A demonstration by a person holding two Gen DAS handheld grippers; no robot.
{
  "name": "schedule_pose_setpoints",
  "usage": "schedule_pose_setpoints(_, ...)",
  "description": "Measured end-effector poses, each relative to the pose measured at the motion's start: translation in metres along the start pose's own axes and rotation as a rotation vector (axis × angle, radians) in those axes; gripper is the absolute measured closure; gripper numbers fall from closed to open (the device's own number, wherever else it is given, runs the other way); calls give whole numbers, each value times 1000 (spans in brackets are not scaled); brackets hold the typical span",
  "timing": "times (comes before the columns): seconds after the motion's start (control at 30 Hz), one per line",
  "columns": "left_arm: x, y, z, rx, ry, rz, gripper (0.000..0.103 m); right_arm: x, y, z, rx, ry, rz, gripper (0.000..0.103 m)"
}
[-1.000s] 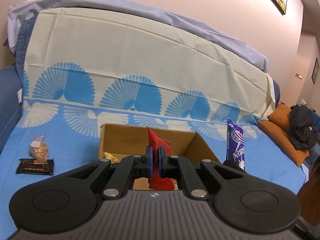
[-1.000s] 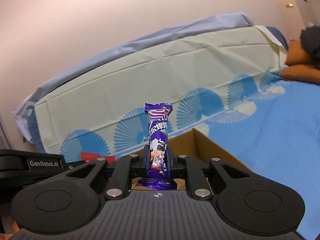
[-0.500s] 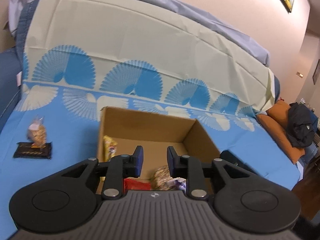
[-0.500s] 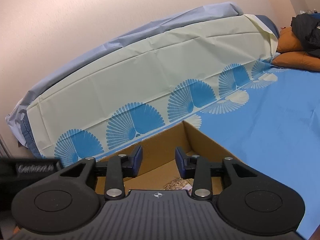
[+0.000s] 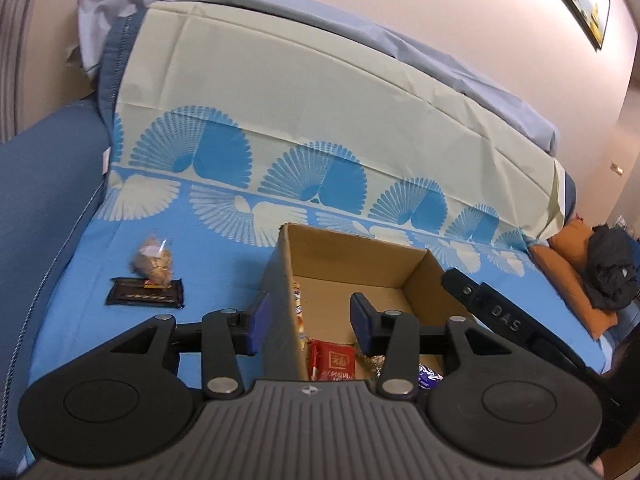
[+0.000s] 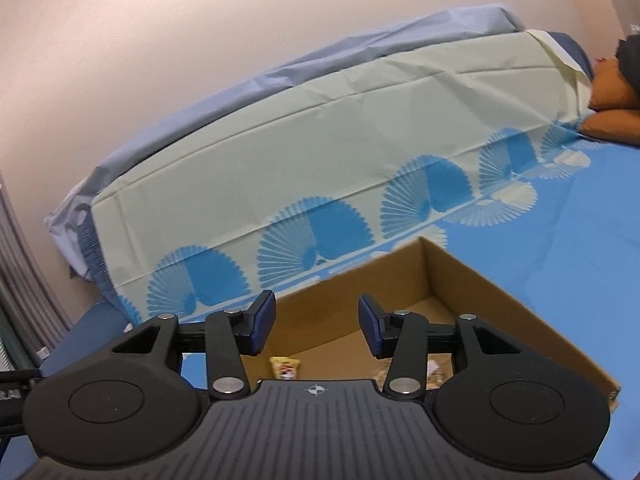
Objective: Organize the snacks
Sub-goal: 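Open both tools over the box to drop the red packet and purple bar, then move the right tool to the clear biscuit bag and grasp it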
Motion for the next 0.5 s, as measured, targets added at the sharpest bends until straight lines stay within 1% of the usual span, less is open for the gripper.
schedule_pose_setpoints(0.07,-1,-8,-10,12,3,2,55,-1,-12,-1,21,0,-19,49)
schedule_pose_setpoints(0.13,-4,-16,-17,11,1,3,54,-2,-21,-2,35,2,-30,49)
schedule_pose_setpoints(0.2,-9,-25,-24,5,6,0,54,-1,-28,-7,40,31,-31,49)
schedule_pose_setpoints(0.27,-15,-32,-26,5,15,14,54,1,-35,-13,39,73,-61,49)
schedule_pose_setpoints(0.37,-26,-43,-23,2,49,18,55,1,-41,-18,12,114,-95,49)
schedule_pose_setpoints(0.43,-31,-49,-20,-24,97,-1,55,-1,-42,-17,-12,100,-107,49)
schedule_pose_setpoints(0.5,-33,-53,-13,-35,142,-14,55,-6,-40,-12,-11,63,-103,49)
Point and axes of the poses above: each gripper's, at about its wrist camera, not at the fingertips, and z roughly the way its jaws point, y to its right, x to its top, the point moved 7 cm from there along z, roughly the way its jaws point, and after that the axes turned 1 degree about y, right-handed, at the moved point
